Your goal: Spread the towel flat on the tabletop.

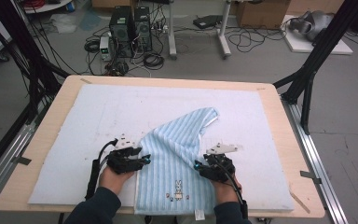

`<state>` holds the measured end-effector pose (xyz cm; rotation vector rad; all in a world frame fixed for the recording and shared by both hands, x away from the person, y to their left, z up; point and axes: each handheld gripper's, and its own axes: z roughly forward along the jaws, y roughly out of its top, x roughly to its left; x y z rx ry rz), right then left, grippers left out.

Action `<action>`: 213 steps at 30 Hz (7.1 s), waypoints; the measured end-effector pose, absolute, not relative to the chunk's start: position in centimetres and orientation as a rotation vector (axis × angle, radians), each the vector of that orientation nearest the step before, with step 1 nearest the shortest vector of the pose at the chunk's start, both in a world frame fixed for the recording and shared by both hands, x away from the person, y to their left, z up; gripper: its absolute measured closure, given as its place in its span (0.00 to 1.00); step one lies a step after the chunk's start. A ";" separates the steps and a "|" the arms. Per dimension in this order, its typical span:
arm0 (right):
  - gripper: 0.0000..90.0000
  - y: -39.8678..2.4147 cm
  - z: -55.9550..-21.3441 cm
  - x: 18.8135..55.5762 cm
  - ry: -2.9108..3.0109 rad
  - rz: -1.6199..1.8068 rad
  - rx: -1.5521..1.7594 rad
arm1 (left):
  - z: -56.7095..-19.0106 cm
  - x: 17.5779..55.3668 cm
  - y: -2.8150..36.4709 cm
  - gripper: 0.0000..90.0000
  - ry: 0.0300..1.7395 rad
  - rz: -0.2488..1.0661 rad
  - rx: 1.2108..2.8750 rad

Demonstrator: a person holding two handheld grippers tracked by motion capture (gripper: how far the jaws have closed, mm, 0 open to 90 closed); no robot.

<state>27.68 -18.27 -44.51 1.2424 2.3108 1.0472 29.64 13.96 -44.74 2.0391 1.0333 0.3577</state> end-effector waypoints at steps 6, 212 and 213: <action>0.89 -19.0 -44.5 26.8 2.314 1.056 1.220 | -44.9 28.4 14.0 0.95 0.962 0.348 2.041; 0.88 -24.1 -43.1 24.5 2.466 0.909 1.049 | -42.8 29.8 10.7 0.53 0.910 0.166 1.881; 0.85 -24.1 -42.9 24.5 2.458 0.931 1.057 | -42.4 30.3 10.9 0.53 0.911 0.170 1.873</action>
